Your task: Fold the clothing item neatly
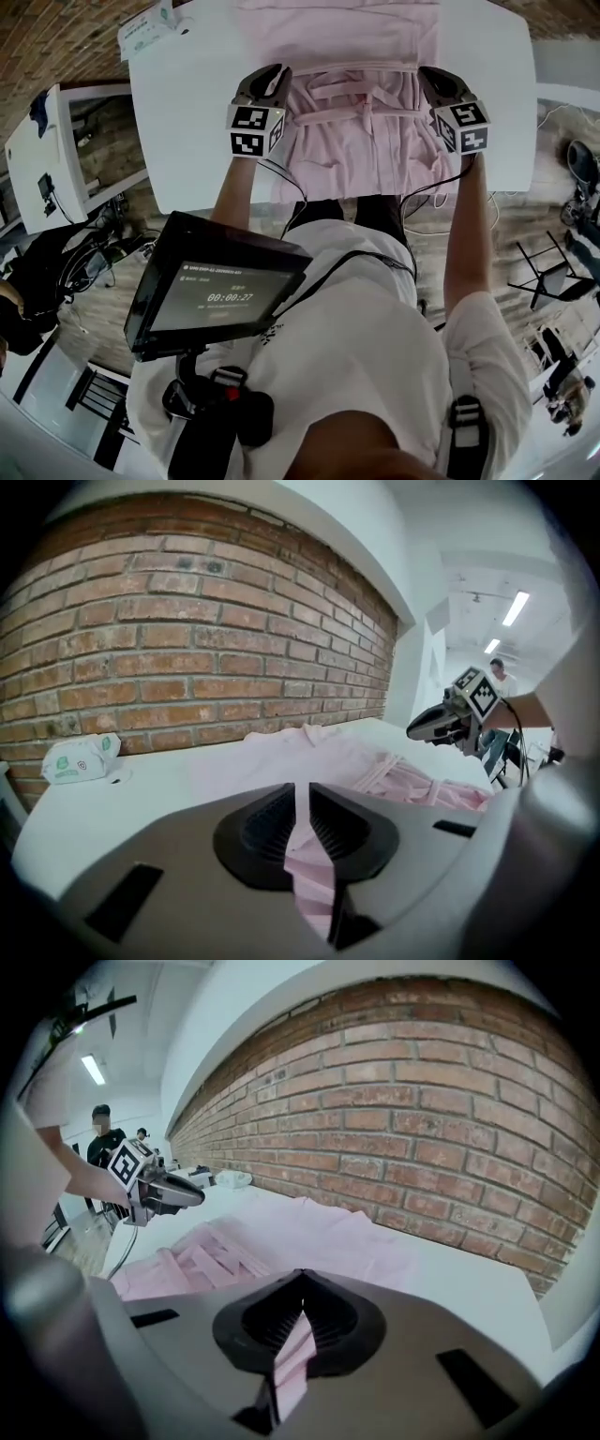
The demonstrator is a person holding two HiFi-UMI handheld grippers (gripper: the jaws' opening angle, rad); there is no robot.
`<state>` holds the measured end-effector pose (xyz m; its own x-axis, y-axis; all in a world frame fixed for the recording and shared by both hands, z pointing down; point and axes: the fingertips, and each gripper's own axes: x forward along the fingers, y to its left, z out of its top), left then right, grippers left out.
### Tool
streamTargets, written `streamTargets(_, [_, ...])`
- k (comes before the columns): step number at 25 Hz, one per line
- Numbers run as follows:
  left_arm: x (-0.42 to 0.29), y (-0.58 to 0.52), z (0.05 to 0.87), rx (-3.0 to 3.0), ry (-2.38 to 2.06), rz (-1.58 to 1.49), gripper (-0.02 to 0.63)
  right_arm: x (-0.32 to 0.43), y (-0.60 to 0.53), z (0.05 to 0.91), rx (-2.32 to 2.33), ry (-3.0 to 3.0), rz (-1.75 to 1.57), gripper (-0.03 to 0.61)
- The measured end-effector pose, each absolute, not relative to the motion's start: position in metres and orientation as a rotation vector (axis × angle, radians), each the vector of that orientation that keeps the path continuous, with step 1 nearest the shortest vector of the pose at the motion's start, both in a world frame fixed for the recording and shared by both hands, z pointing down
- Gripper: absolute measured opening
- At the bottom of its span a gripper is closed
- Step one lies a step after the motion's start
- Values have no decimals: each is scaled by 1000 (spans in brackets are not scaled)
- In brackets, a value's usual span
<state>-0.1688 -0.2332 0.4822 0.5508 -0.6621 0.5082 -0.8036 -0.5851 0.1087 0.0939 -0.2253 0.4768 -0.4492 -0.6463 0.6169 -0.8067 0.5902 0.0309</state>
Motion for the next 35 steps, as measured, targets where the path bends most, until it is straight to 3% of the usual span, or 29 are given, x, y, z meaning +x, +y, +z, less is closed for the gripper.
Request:
streamTargets(3, [-156, -215, 464, 2470, -1206, 544, 2, 84, -197, 455, 1169, -2297, 366, 5])
streamTargets(9, [-125, -154, 435, 2521, -1187, 525, 2, 77, -136, 423, 1234, -2352, 365, 5])
streamTargets(24, [-55, 58, 414, 2396, -1228, 392, 2, 154, 61, 401, 1203, -2470, 351, 5])
streamTargets(35, [-72, 135, 412, 2400, -1261, 508, 2, 165, 137, 396, 1197, -2458, 324, 5])
